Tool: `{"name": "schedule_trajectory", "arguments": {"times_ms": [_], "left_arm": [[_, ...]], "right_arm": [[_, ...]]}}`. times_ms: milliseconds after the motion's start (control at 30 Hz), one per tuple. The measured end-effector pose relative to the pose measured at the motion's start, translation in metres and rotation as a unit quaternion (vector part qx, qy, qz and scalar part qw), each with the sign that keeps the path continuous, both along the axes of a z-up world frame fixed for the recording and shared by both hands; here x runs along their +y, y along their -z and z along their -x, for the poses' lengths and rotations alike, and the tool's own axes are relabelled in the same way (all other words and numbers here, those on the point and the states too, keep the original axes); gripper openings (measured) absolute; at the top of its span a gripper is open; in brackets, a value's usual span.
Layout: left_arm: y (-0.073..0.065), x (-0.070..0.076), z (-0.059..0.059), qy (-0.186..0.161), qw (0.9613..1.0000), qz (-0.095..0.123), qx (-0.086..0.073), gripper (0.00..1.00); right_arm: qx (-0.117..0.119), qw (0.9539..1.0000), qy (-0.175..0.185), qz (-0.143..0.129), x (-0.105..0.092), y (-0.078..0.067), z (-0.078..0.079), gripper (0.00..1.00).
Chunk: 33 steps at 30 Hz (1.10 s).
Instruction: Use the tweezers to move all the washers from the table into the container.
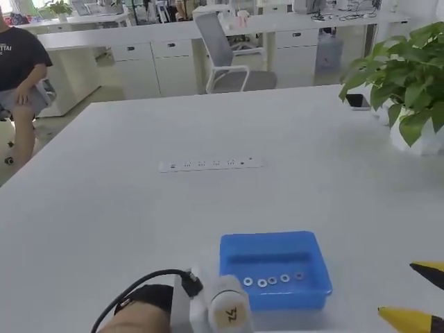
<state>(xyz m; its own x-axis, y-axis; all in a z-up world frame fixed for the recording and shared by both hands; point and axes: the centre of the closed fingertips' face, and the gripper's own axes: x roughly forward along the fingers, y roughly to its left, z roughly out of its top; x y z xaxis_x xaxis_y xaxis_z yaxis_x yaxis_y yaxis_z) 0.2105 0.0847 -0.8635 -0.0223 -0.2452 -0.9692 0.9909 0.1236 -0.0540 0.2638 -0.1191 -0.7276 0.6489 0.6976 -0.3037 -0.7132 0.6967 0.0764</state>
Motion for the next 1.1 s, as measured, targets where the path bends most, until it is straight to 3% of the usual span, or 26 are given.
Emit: {"name": "schedule_trajectory", "arguments": {"times_ms": [200,267,400,533,633,667,700,767,800,833,867,900,933,967,1000,1067,1100], "left_arm": [[-0.001,0.005,0.001,-0.003,0.9999,-0.002,-0.012,0.0],[-0.004,0.007,0.002,-0.009,0.9998,-0.001,-0.017,0.05],[-0.016,0.011,0.003,-0.049,0.9976,0.032,-0.037,0.11],[-0.035,0.014,0.005,-0.117,0.9877,0.089,-0.052,0.18],[-0.05,0.018,0.0,-0.168,0.9749,0.127,-0.072,0.24],[-0.057,0.018,-0.004,-0.186,0.9672,0.148,-0.088,0.26],[-0.062,0.018,-0.006,-0.201,0.9613,0.163,-0.095,0.27],[-0.076,0.017,-0.009,-0.23,0.9456,0.202,-0.11,0.29],[-0.086,0.017,-0.013,-0.248,0.9333,0.227,-0.125,0.3],[-0.092,0.017,-0.015,-0.261,0.9245,0.245,-0.131,0.32],[-0.102,0.016,-0.018,-0.281,0.9096,0.273,-0.139,0.34],[-0.109,0.017,-0.021,-0.295,0.8973,0.293,-0.147,0.37],[-0.116,0.016,-0.023,-0.316,0.8825,0.316,-0.147,0.4],[-0.121,0.016,-0.024,-0.333,0.871,0.333,-0.139,0.4],[-0.13,0.015,-0.027,-0.35,0.8531,0.36,-0.143,0.42],[-0.139,0.017,-0.031,-0.364,0.8338,0.384,-0.158,0.48],[-0.144,0.02,-0.034,-0.375,0.8221,0.392,-0.173,0.52]], "right_arm": [[0.001,0.9999,0.002,0.011,-0.001,0.003,0.001,0.53],[0.003,0.9999,0.002,0.013,0.0,0.003,0.002,0.53],[0.007,0.9997,0.0,0.023,0.0,0.006,0.003,0.54],[0.011,0.9994,-0.002,0.031,0.002,0.01,0.004,0.55],[0.014,0.9992,-0.004,0.036,0.003,0.012,0.004,0.55],[0.016,0.9992,-0.004,0.037,0.004,0.012,0.004,0.56],[0.017,0.9992,-0.004,0.036,0.004,0.012,0.005,0.56],[0.02,0.9992,-0.002,0.034,0.005,0.01,0.006,0.57],[0.02,0.9991,-0.001,0.036,0.005,0.008,0.008,0.58],[0.018,0.9991,-0.001,0.038,0.005,0.007,0.009,0.58],[0.015,0.9992,0.001,0.038,0.004,0.004,0.011,0.58],[0.013,0.9993,0.002,0.035,0.004,0.003,0.012,0.58],[0.012,0.9994,0.003,0.031,0.003,0.001,0.014,0.58],[0.013,0.9996,0.004,0.026,0.003,-0.001,0.015,0.58],[0.014,0.9998,0.005,0.016,0.003,-0.003,0.017,0.58],[0.01,0.9999,0.009,0.008,0.002,-0.008,0.017,0.58],[0.005,0.9999,0.012,0.007,0.001,-0.011,0.018,0.59]]}}
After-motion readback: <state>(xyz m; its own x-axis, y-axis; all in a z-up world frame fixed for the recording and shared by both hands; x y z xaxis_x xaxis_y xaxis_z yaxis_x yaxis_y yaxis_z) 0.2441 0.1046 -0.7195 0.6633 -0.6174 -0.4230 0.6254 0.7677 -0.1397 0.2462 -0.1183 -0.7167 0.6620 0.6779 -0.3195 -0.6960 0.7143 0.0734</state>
